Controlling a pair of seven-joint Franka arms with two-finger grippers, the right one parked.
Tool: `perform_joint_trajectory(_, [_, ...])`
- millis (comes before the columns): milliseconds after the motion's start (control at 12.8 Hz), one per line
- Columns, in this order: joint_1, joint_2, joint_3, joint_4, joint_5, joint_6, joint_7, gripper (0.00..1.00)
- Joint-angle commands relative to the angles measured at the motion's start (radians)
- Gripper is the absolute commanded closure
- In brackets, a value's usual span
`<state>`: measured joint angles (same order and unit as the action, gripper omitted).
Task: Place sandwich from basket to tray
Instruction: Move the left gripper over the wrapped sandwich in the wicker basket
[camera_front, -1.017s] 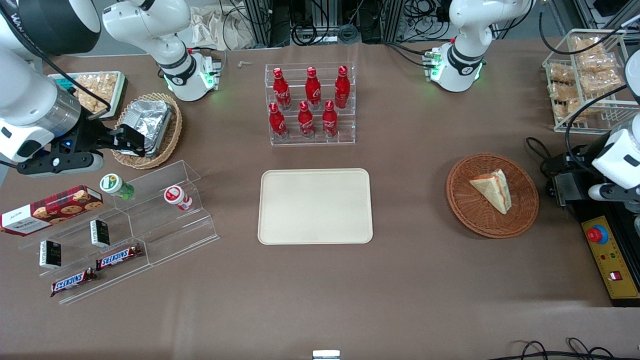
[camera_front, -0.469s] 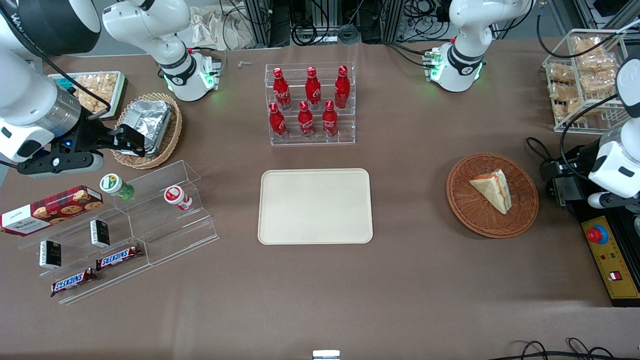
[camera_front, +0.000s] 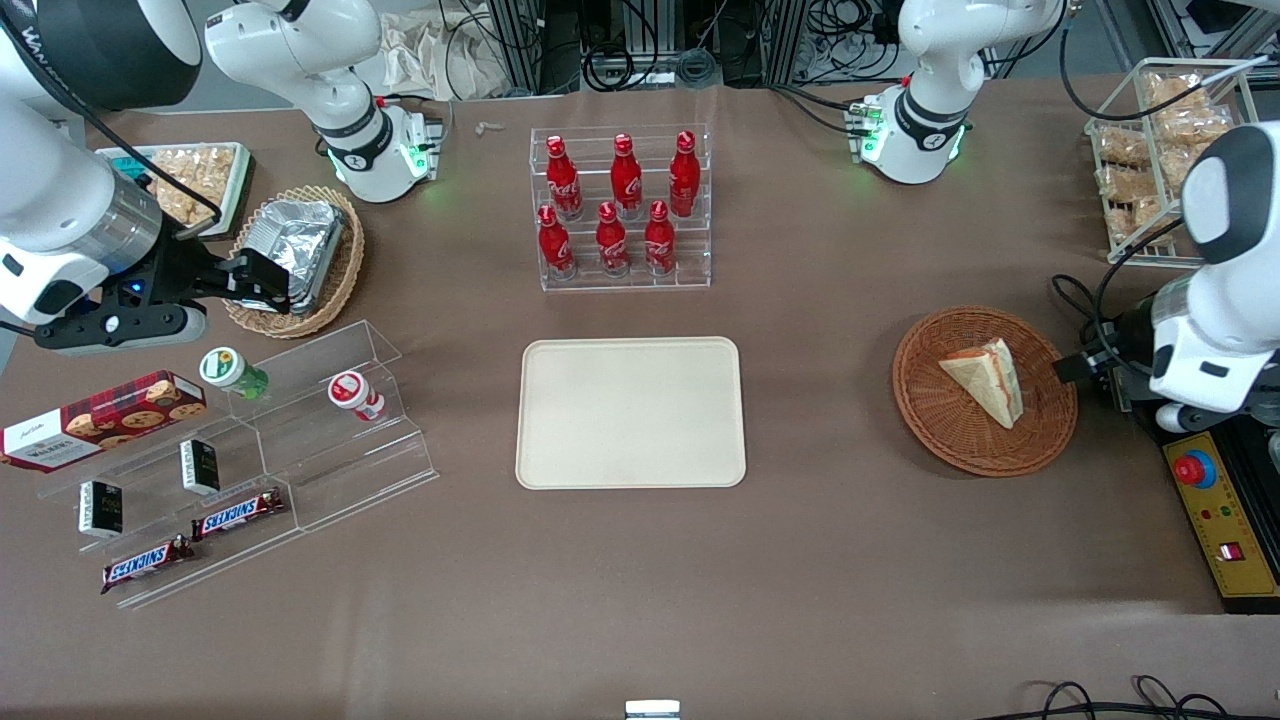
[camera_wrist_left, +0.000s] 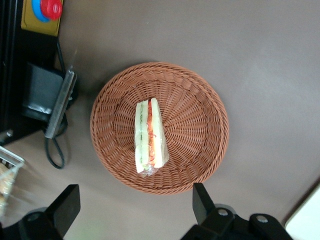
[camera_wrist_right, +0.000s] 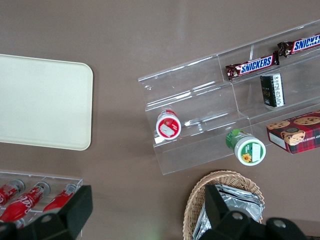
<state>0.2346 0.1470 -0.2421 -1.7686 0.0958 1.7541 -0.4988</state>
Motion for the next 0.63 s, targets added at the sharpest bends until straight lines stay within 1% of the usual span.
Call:
perform_joint_trajectory(0, [-0.006,-0.069,0.003,-0.158,0.009,0.120,-0.107,0.00])
perform_joint_trajectory(313, [-0.001,-0.073,0.004,-0.308,0.010,0.243,-0.115,0.00])
perform_joint_trajectory(547, [0.003,-0.073,0.010,-0.423,0.010,0.369,-0.121,0.00])
